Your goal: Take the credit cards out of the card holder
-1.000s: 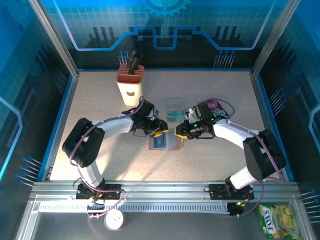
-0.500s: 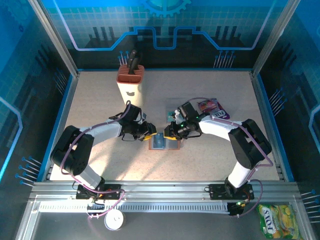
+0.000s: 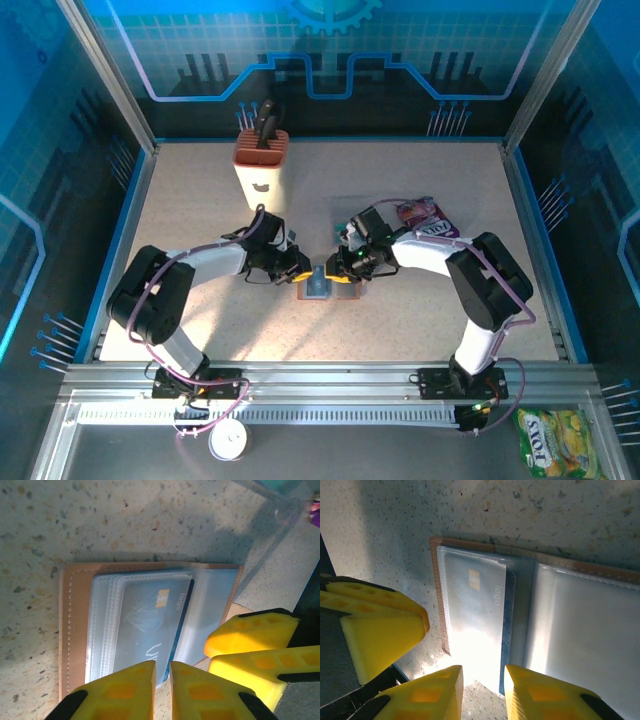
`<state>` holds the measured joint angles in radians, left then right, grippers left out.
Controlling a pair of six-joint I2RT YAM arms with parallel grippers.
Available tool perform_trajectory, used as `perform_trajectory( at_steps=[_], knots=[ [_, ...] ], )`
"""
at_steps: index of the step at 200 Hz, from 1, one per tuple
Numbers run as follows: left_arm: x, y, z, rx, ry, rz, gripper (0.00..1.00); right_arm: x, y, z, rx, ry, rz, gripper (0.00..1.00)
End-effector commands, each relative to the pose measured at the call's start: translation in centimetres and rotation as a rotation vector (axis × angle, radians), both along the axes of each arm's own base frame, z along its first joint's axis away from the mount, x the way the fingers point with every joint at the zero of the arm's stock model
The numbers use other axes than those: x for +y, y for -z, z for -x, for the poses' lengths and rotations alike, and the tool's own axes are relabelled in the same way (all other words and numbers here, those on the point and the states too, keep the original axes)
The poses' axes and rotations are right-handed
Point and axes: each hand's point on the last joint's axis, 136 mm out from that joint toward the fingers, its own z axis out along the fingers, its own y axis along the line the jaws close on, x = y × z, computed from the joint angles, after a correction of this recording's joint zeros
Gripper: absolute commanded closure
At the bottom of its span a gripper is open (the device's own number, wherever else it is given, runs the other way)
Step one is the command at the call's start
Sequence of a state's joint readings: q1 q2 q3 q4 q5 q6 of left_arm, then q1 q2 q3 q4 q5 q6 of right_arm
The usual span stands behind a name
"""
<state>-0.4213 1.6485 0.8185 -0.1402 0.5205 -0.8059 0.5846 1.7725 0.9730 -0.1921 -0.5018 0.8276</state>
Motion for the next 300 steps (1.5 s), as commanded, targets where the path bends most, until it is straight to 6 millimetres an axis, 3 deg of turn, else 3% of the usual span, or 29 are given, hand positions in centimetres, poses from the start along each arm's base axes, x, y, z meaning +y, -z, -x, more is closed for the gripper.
perform_trajectory(
  at_steps=[1, 51, 149, 201, 300],
  knots=[
    [0.0, 0.4, 0.9, 0.024, 0.028, 0.016, 0.86, 1.2, 0.2, 0.0, 0.006, -0.017, -0.014, 0.71],
    [0.5, 1.8, 1.6, 0.067, 0.045, -0.027, 0.91, 1.7, 0.8, 0.1, 0.017, -0.024, -0.022, 0.71],
    [1.6, 3.7, 2.3, 0.101, 0.054, -0.108, 0.91, 1.9, 0.9, 0.0, 0.014, -0.028, -0.023, 0.75],
    [1.8, 3.8, 2.4, 0.104, 0.048, -0.12, 0.91, 2.1, 1.3, -0.2, 0.02, -0.036, -0.022, 0.79],
    [1.7, 3.5, 2.0, 0.102, 0.046, -0.116, 0.91, 0.5, 2.7, 0.2, 0.012, -0.047, 0.08, 0.71]
  ],
)
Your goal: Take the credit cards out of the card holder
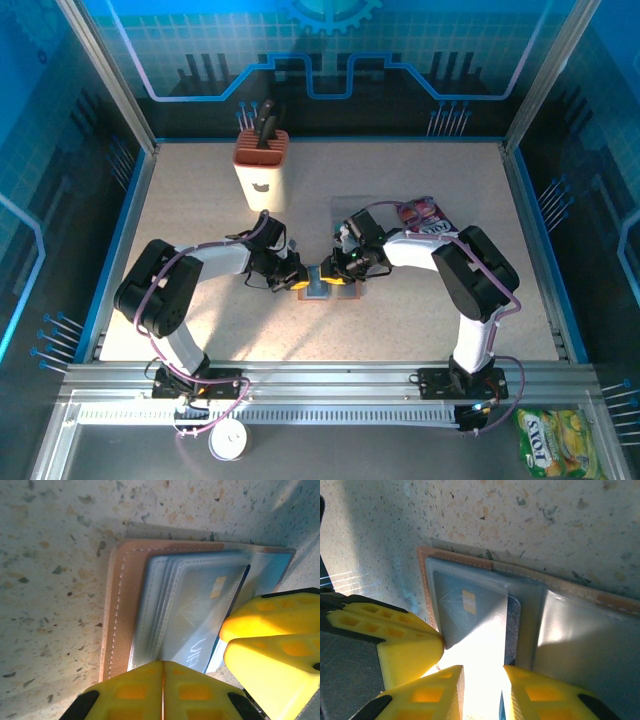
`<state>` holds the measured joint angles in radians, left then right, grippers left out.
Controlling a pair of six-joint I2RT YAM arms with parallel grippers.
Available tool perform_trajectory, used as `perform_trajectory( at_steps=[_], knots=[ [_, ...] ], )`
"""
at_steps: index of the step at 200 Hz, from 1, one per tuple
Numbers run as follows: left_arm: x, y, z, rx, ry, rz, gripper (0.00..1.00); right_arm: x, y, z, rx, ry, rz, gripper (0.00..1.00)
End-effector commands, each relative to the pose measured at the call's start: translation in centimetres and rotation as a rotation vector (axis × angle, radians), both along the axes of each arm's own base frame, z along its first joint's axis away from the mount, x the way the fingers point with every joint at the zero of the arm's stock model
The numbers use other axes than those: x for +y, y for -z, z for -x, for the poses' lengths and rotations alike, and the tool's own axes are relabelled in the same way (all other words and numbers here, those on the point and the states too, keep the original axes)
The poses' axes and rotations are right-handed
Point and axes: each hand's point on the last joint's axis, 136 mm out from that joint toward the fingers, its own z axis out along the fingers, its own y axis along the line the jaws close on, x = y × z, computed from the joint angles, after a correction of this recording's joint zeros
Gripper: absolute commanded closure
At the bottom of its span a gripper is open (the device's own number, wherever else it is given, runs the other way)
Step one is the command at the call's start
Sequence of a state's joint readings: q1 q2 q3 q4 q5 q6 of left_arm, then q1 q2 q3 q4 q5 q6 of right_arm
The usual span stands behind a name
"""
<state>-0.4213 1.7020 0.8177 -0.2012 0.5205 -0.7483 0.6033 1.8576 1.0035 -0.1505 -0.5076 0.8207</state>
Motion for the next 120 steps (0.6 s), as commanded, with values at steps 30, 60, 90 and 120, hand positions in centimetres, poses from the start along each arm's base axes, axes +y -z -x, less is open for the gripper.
perform_trajectory(
  at_steps=[30, 60, 90, 120],
  knots=[
    [1.0, 0.9, 0.5, 0.027, 0.008, -0.065, 0.91, -1.3, 0.5, 0.5, -0.024, -0.033, 0.119, 0.71],
    [1.0, 0.5, 0.4, 0.02, 0.007, -0.065, 0.91, -1.4, 0.0, 0.4, -0.036, -0.041, 0.124, 0.71],
    [0.9, 0.0, 0.2, 0.01, 0.011, -0.06, 0.9, -1.2, -0.7, 0.3, -0.05, -0.042, 0.114, 0.71],
    [0.5, -0.7, -0.3, -0.002, 0.009, -0.046, 0.91, -1.2, -1.5, 0.1, -0.066, -0.045, 0.112, 0.7]
  ],
)
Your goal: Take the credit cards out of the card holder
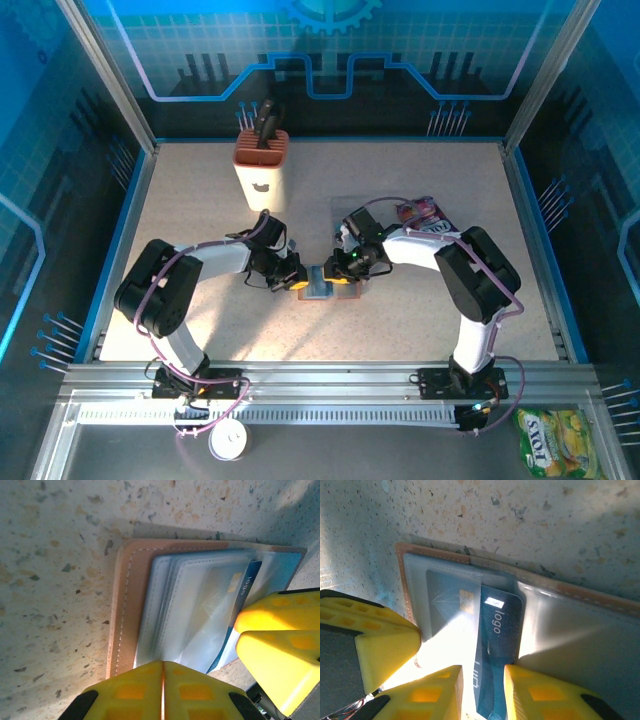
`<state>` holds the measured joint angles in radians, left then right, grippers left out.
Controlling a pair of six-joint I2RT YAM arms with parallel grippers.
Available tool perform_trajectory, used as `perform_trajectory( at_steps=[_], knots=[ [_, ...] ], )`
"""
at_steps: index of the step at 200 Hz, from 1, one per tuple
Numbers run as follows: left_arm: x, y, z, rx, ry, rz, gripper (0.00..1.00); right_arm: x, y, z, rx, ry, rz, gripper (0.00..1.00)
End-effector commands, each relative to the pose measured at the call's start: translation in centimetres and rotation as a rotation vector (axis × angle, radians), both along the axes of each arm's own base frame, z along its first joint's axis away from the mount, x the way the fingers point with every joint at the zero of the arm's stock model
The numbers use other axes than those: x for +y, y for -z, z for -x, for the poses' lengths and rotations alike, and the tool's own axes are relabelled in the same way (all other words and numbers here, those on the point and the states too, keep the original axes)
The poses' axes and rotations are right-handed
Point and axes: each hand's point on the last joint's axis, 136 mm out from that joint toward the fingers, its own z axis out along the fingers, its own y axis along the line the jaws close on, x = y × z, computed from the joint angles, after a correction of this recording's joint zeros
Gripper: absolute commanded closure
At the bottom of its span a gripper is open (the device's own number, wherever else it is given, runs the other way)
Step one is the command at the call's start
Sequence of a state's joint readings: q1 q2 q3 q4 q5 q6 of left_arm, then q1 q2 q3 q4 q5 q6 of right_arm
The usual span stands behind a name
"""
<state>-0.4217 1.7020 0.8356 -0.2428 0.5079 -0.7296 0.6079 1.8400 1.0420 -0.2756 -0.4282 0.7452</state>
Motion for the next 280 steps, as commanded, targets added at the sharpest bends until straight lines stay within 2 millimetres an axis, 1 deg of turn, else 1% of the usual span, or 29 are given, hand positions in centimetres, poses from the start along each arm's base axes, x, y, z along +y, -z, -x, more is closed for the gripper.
perform_trajectory(
  at_steps=[1, 61, 89, 126, 148, 193, 219, 247, 280],
  knots=[
    [0.3, -0.7, -0.4, -0.007, -0.001, -0.024, 0.91, 0.0, -1.5, 0.1, -0.032, -0.019, 0.014, 0.7],
    [-0.3, -3.2, -1.4, -0.05, -0.004, 0.012, 0.9, 0.3, -2.2, -0.1, -0.038, -0.02, -0.002, 0.7],
    [-1.0, -3.5, -1.7, -0.052, 0.002, 0.029, 0.9, 0.2, -2.2, -0.1, -0.039, -0.017, -0.002, 0.7],
    [-2.2, -2.9, -1.5, -0.04, 0.029, 0.027, 0.91, -0.1, -2.2, 0.0, -0.038, -0.012, 0.0, 0.69],
    [-2.5, -2.5, -1.4, -0.043, 0.047, 0.006, 0.91, -0.4, -2.2, 0.1, -0.039, -0.005, 0.002, 0.69],
    [-2.1, -1.2, -0.9, -0.027, 0.061, -0.047, 0.92, -0.6, -1.8, 0.1, -0.032, 0.008, -0.004, 0.68],
    [-1.7, -0.9, -0.7, -0.038, 0.08, -0.107, 0.93, -0.5, -1.8, 0.1, -0.029, 0.008, -0.012, 0.68],
    [-1.9, -0.5, -0.6, -0.021, 0.082, -0.095, 0.93, -0.4, -1.6, 0.1, -0.021, 0.009, -0.017, 0.68],
    [-1.8, 0.0, -0.4, -0.012, 0.081, -0.103, 0.94, -0.6, -1.4, 0.2, -0.021, 0.012, -0.013, 0.68]
  ],
)
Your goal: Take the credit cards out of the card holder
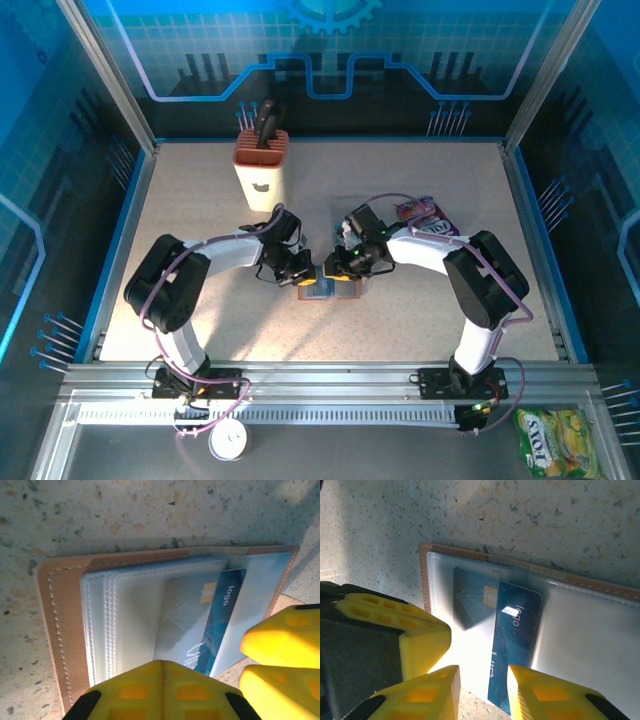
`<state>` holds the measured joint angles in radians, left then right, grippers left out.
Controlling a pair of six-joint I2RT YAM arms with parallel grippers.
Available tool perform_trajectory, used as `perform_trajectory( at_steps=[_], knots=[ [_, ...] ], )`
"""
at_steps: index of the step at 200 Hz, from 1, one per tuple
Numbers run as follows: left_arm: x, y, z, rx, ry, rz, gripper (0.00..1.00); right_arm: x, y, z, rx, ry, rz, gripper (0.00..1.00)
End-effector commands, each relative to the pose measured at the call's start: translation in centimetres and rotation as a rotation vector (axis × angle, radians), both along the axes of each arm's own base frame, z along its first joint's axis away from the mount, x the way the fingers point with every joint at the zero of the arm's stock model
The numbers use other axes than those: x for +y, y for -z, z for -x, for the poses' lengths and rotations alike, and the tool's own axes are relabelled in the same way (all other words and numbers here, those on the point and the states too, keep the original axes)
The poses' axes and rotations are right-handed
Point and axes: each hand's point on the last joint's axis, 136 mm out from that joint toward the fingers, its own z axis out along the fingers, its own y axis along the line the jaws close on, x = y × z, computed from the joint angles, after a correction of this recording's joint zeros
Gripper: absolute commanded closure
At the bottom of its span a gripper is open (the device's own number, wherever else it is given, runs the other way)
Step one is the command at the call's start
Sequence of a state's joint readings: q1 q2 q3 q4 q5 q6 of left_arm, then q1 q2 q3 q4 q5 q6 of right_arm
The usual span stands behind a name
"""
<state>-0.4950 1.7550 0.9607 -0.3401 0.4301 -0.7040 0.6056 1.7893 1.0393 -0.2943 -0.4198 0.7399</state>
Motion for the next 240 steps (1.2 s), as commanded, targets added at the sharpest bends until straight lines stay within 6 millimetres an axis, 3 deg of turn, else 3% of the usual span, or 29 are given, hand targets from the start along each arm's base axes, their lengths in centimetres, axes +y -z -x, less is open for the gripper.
perform_trajectory(
  at_steps=[1, 202, 240],
  knots=[
    [0.1, 0.4, 0.3, 0.013, 0.016, -0.026, 0.94, -0.4, 0.1, 0.2, 0.01, 0.01, -0.003, 0.68],
    [0.6, 1.3, 0.9, 0.034, 0.009, -0.048, 0.94, -0.5, 2.8, 0.9, 0.083, 0.031, -0.029, 0.66],
    [0.7, 1.3, 1.0, 0.034, 0.008, -0.049, 0.94, -0.2, 2.5, 0.7, 0.08, 0.036, -0.054, 0.68]
  ],
)
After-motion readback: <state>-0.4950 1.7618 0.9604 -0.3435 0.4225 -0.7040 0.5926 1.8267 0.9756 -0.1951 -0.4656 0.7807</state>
